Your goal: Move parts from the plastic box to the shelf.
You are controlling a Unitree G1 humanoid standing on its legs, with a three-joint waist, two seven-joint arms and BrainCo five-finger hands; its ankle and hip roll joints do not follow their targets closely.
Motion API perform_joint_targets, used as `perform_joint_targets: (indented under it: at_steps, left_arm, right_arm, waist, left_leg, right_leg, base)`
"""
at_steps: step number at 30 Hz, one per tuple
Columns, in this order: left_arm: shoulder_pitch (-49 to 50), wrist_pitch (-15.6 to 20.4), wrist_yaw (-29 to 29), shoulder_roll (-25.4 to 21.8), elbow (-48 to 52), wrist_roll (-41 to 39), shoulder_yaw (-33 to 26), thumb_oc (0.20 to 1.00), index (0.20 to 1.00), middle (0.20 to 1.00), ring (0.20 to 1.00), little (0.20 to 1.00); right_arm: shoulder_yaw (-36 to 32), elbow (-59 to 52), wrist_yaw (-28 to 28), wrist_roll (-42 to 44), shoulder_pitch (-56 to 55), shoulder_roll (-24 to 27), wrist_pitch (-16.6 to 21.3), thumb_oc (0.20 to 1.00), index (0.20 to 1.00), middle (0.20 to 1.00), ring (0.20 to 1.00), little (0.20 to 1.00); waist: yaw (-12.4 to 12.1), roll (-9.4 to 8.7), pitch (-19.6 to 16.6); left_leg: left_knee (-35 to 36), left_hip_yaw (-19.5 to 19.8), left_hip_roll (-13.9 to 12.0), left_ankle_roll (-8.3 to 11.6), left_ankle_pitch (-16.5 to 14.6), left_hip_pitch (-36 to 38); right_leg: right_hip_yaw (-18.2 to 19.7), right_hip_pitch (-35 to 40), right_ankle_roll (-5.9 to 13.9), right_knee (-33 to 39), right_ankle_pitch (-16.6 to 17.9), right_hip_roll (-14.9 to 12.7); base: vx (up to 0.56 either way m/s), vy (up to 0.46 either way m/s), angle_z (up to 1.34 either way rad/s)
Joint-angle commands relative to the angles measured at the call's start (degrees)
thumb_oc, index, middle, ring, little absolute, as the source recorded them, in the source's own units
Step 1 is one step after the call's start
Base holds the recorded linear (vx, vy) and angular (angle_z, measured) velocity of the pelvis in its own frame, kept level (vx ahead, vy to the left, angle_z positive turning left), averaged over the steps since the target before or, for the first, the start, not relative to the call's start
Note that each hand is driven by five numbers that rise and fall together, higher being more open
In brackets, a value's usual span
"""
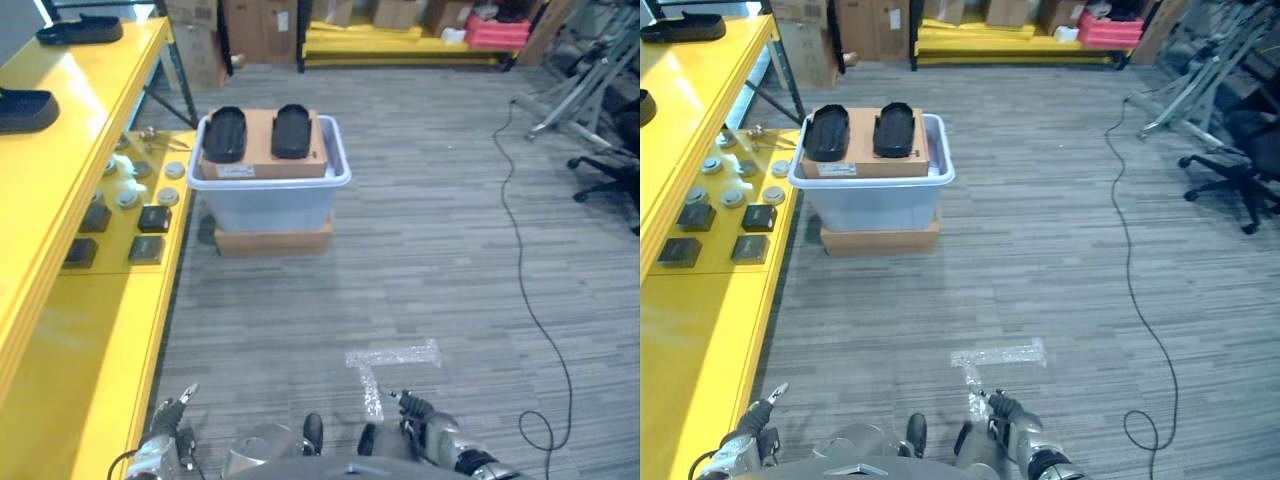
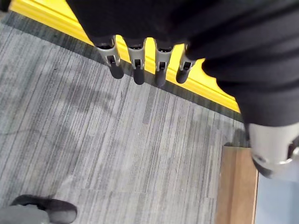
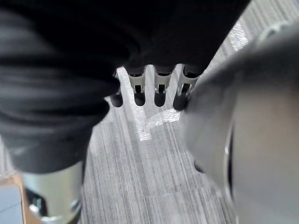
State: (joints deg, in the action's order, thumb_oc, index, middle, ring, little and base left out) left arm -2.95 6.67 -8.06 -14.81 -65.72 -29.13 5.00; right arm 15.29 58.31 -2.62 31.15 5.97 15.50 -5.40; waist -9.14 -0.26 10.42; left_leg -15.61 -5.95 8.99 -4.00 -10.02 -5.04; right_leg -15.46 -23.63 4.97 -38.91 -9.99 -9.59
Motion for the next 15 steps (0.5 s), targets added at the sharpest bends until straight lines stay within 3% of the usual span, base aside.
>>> perform_joint_targets:
  at_steps: [1, 3, 6, 8, 11, 13, 14, 15]
  left_arm:
    - [2.54, 0.56, -0.51, -0.73, 0.22, -0.16, 0.76, 1.000, 1.000, 1.000, 1.000, 1.000]
    - [3.28, 1.57, 0.19, -0.54, -0.26, 0.89, 0.74, 1.000, 1.000, 1.000, 1.000, 1.000]
    - [4.48, 2.75, 1.11, -0.28, -0.55, 2.87, 0.70, 1.000, 1.000, 1.000, 1.000, 1.000]
    - [5.39, 3.29, 1.35, 0.30, -0.26, 3.95, 1.04, 1.000, 1.000, 1.000, 1.000, 1.000]
    - [5.54, 3.12, 1.95, 0.74, -1.13, 4.85, 1.41, 1.000, 1.000, 1.000, 1.000, 1.000]
    - [5.55, 3.53, 1.82, 1.35, -1.32, 5.02, 1.96, 1.000, 1.000, 1.000, 1.000, 1.000]
    - [5.45, 3.53, 1.44, 2.14, -0.91, 4.16, 2.57, 1.000, 1.000, 1.000, 1.000, 1.000]
    - [5.11, 3.66, 0.89, 2.66, -0.69, 3.93, 2.75, 1.000, 1.000, 1.000, 1.000, 1.000]
  right_arm:
    - [-1.97, 3.43, 4.13, -1.25, -2.23, 1.20, -0.27, 1.000, 1.000, 1.000, 1.000, 1.000]
    - [-3.37, 3.20, 4.91, -1.77, -2.91, 1.16, -0.26, 1.000, 1.000, 1.000, 1.000, 1.000]
    - [-4.74, 3.65, 5.16, -1.89, -3.74, 0.64, 0.52, 1.000, 1.000, 1.000, 1.000, 1.000]
    - [-5.62, 4.98, 6.05, -2.33, -3.87, 0.99, 1.76, 1.000, 1.000, 1.000, 1.000, 1.000]
    - [-5.69, 7.57, 4.53, -0.80, -2.95, 0.41, 2.89, 1.000, 1.000, 1.000, 1.000, 1.000]
    - [-5.09, 7.97, 4.30, 0.54, -2.23, 1.04, 3.04, 1.000, 1.000, 1.000, 1.000, 1.000]
    - [-4.44, 7.72, 4.25, 0.12, -1.72, 2.29, 2.65, 1.000, 1.000, 1.000, 1.000, 1.000]
    - [-3.96, 7.74, 3.86, 0.11, -1.32, 2.94, 2.48, 1.000, 1.000, 1.000, 1.000, 1.000]
  waist:
    - [1.69, -2.85, 0.00]
    - [2.12, -3.38, 0.24]
    - [2.13, -3.58, 0.46]
    - [1.88, -3.78, -0.24]
    - [1.59, -4.17, -1.40]
    - [1.52, -4.13, -2.27]
    - [1.31, -4.08, -2.80]
    - [0.82, -4.27, -2.60]
  left_leg:
    - [1.97, 6.80, 1.14, -3.09, -2.04, 3.49]
    - [1.83, 8.08, 0.49, -2.59, -4.00, 5.76]
    - [1.33, 9.12, -0.90, -2.07, -5.76, 7.77]
    - [1.63, 10.57, -2.55, -1.02, -6.33, 9.51]
    - [0.23, 11.43, -5.68, 0.96, -8.03, 12.31]
    - [-0.54, 10.29, -9.25, 3.15, -4.65, 13.60]
    - [-5.66, 9.42, -11.96, 4.67, 1.09, 11.21]
    - [-11.61, 9.38, -12.46, 5.18, 3.93, 8.20]
  right_leg:
    - [1.96, 7.91, 5.86, 34.41, 20.74, -1.58]
    - [2.82, 7.87, 6.78, 39.83, 22.80, -3.05]
    - [3.31, 7.59, 7.28, 40.49, 23.77, -4.18]
    - [3.97, 10.80, 7.42, 41.50, 21.74, -3.47]
    - [5.19, 12.33, 6.12, 35.62, 19.41, -2.92]
    - [4.12, 13.60, 4.46, 33.55, 18.30, -1.66]
    - [3.36, 15.81, 2.58, 34.04, 16.66, 0.09]
    - [3.01, 17.33, 1.40, 34.66, 15.72, 0.87]
  base:
    - [0.74, -0.311, 0.47]
    - [0.64, -0.269, 0.58]
    - [0.45, -0.186, 0.91]
    - [0.59, -0.267, 0.23]
    - [0.57, -0.265, 0.55]
    - [0.47, -0.289, 1.18]
    - [0.47, -0.378, 0.70]
    - [0.40, -0.370, 0.11]
